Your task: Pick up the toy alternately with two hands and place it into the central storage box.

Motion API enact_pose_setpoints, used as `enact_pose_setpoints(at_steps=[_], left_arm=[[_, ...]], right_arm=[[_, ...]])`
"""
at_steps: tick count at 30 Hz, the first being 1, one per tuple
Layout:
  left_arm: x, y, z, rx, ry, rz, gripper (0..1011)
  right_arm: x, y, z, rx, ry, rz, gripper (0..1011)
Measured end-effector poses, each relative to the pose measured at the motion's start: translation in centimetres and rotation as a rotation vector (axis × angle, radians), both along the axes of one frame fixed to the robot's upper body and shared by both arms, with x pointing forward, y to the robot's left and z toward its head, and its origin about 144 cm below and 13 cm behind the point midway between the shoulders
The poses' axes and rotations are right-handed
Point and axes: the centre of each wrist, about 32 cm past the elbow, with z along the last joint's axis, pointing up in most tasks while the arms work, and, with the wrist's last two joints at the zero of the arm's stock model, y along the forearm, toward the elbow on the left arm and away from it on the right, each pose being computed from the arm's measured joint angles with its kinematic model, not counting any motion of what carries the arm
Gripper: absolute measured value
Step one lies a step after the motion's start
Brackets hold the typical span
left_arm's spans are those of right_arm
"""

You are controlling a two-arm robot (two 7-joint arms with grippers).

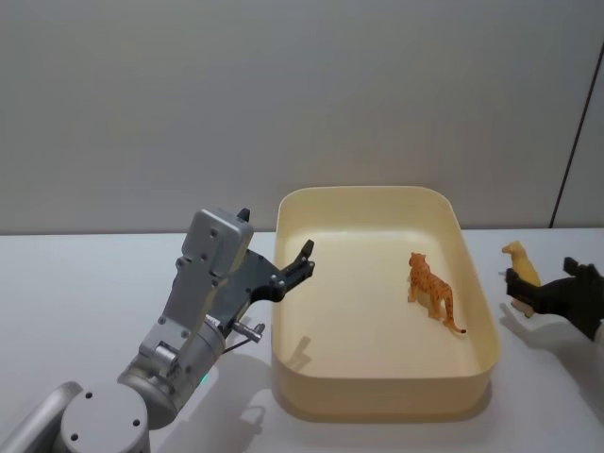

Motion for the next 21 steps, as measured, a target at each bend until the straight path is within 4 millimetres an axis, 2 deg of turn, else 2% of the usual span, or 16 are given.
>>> enact_pose_setpoints(at_steps=[8, 10, 14, 15, 21], left_arm=[[0.0, 0.0, 0.0, 0.000, 0.000, 0.000, 1001], [0.0, 0.0, 0.0, 0.000, 0.000, 0.000, 1001], [0.0, 0.0, 0.0, 0.000, 0.000, 0.000, 1001], [0.0, 0.0, 0.0, 0.000, 0.000, 0.000, 1001], [0.0, 0.0, 0.0, 0.000, 0.000, 0.000, 1001]], right_arm=[[1.3, 1.3, -1.0, -0.022, 0.022, 0.014, 995], [1.6, 1.6, -1.2, -0.028, 0.027, 0.016, 922], [1.9, 2.0, -1.4, -0.036, 0.033, 0.018, 857], [2.0, 2.1, -1.5, -0.037, 0.034, 0.018, 806], [2.4, 2.5, -1.8, -0.048, 0.040, 0.021, 643]])
